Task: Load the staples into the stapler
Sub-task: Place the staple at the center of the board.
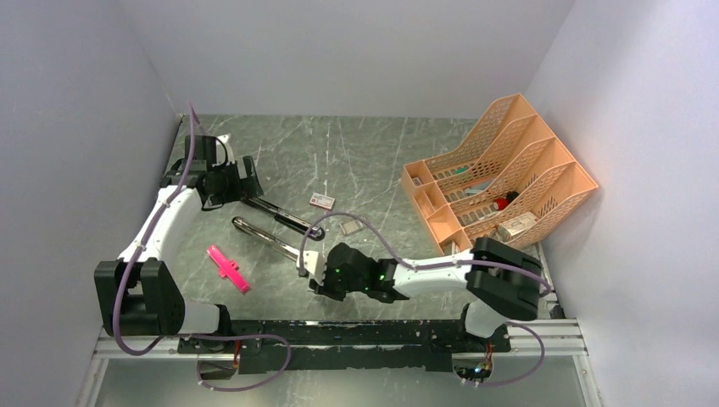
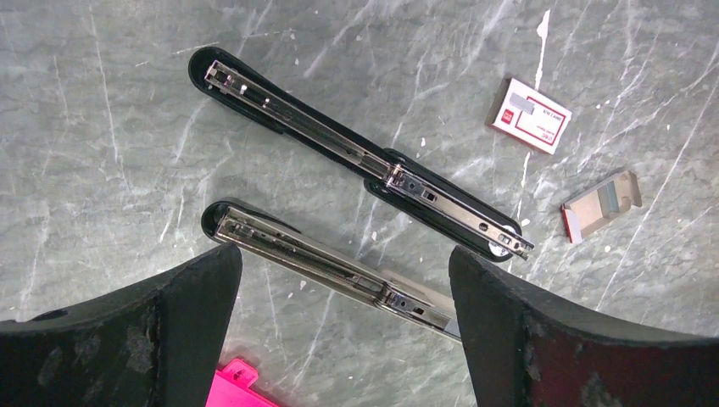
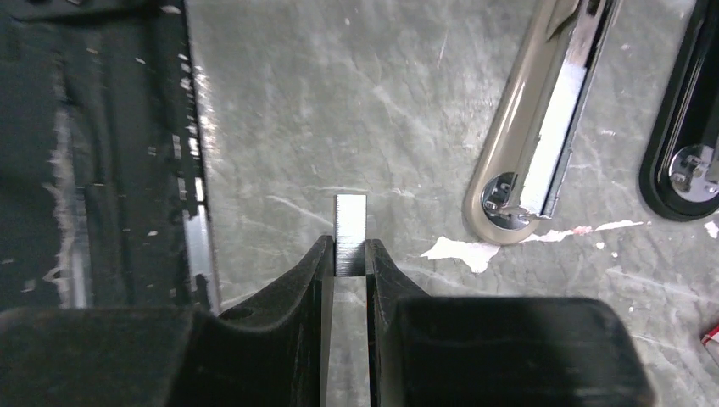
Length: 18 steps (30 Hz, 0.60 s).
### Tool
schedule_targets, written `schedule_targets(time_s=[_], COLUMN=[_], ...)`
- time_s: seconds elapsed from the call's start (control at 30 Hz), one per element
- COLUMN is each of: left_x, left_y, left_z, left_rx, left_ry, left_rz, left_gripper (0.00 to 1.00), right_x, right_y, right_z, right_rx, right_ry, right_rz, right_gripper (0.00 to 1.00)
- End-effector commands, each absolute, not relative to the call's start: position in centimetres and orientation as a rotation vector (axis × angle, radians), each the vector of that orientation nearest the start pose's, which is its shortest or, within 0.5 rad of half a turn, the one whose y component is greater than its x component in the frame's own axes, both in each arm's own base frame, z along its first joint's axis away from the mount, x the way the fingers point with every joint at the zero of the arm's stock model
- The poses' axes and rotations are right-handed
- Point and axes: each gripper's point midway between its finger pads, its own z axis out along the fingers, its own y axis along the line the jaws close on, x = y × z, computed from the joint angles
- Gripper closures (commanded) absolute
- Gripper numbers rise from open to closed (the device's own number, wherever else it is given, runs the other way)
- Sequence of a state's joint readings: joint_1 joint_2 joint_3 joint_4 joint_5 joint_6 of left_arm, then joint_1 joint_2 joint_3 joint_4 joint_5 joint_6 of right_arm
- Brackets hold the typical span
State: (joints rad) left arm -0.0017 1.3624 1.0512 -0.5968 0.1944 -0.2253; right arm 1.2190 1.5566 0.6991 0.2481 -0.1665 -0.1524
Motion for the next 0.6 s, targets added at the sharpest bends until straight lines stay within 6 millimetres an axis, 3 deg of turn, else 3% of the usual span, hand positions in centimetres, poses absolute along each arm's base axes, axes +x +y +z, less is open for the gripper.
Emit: schedule_targets(time_s=[0.0, 0.27, 0.43, 0.57], left_x=[33.9, 34.4, 34.7, 34.8], left_y=[-4.7, -5.6, -5.7, -6.1], left_z=[14.5, 16.4, 17.0, 17.1], left_rx=[-0.197, -0.202, -0.205, -0.218], left_ry=[2.438, 2.4, 2.384, 2.38], left_rz=[-0.362, -0.411, -0.412, -0.436], left_gripper=[0.04, 0.04, 0.04, 0.04], right_x=[13.4, 13.4, 12.6, 11.9], right_y=[39.4, 40.4, 40.1, 39.3], right_z=[4.1, 1.9, 0.6, -0.3], right_rx=[-1.512, -1.514, -1.553, -1.576], right_ry=[1.68, 1.706, 1.732, 1.757], right_rz=[0.595, 0.554, 0.579, 0.6], right_gripper=[0.93, 0.9, 0.74, 0.69])
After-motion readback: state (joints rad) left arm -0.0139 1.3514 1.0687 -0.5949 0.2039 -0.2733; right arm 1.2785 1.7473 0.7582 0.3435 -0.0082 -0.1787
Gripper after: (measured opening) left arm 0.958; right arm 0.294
